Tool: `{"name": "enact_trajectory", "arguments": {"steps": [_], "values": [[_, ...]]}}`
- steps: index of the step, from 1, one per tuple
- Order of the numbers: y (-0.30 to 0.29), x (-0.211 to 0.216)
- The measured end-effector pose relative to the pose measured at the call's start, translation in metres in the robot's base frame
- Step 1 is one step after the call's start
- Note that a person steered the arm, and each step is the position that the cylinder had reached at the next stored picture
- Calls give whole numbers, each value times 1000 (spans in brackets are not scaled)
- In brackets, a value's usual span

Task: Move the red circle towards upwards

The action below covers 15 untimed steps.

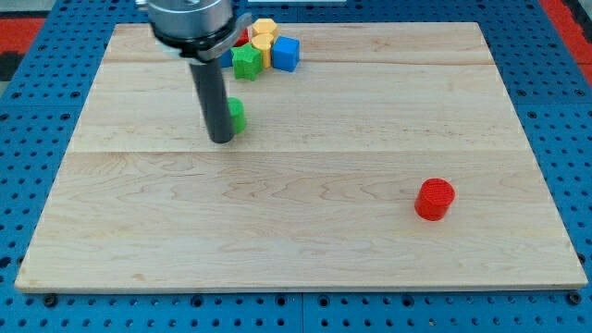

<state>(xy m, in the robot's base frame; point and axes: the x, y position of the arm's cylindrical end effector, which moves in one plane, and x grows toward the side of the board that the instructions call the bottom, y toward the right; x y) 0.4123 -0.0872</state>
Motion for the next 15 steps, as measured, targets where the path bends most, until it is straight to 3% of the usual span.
{"name": "enact_trajectory", "arguments": {"steps": [2, 3, 5, 6, 7, 8, 11, 13, 14, 15], "values": [[43, -76], [43, -79], [244, -6], [299, 73], [281, 150], [234, 166], [244, 33], [306, 64], [332, 36], [239, 2]]}}
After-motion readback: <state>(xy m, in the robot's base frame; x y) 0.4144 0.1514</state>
